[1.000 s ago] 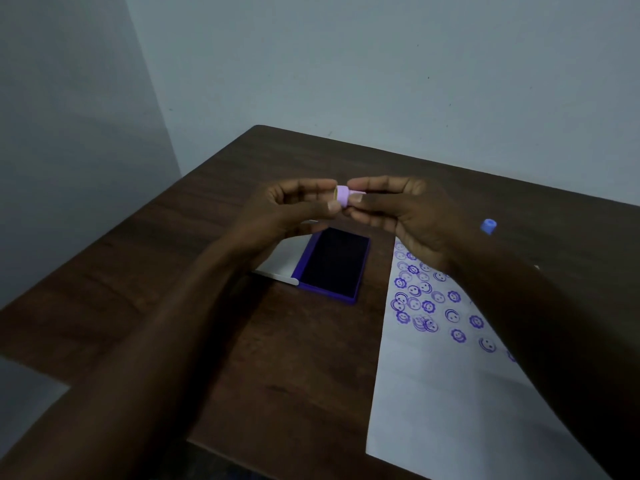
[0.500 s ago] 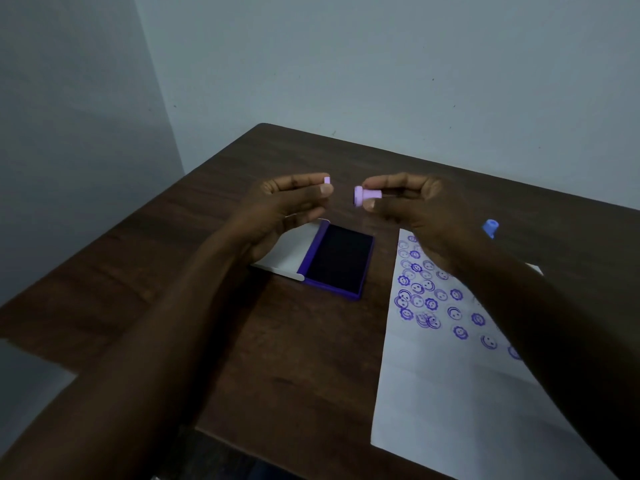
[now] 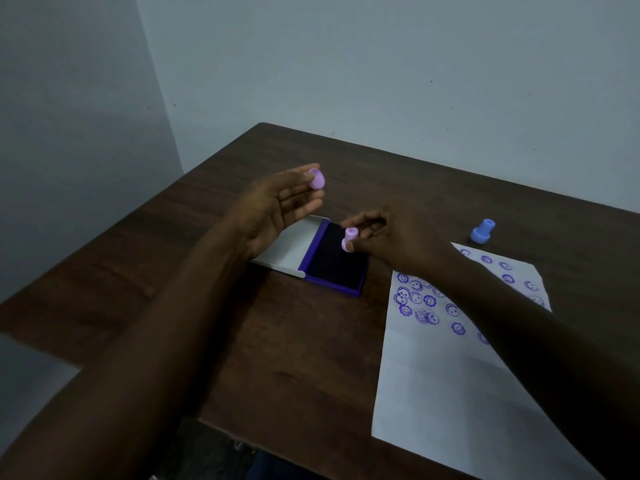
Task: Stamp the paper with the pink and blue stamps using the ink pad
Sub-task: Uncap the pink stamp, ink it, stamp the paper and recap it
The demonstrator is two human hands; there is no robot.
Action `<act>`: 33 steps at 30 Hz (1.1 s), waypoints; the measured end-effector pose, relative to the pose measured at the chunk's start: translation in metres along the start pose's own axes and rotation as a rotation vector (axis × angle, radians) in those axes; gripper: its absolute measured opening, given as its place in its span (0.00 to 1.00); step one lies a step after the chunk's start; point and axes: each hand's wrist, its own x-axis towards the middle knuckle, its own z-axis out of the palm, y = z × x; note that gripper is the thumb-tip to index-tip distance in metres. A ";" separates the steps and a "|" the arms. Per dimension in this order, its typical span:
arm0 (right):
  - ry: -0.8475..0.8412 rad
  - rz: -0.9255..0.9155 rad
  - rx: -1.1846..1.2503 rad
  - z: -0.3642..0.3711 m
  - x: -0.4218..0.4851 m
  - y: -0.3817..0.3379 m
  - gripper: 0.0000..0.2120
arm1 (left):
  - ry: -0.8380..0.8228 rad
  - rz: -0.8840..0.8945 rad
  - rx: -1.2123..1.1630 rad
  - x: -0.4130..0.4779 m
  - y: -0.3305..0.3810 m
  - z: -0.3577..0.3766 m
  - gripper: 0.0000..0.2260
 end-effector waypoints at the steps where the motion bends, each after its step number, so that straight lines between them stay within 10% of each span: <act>1: -0.004 -0.007 -0.021 0.001 -0.001 0.000 0.11 | -0.001 -0.002 -0.008 0.000 0.000 0.001 0.10; 33: -0.027 -0.041 -0.224 0.011 -0.006 -0.007 0.13 | 0.052 -0.030 -0.008 -0.008 -0.004 0.007 0.08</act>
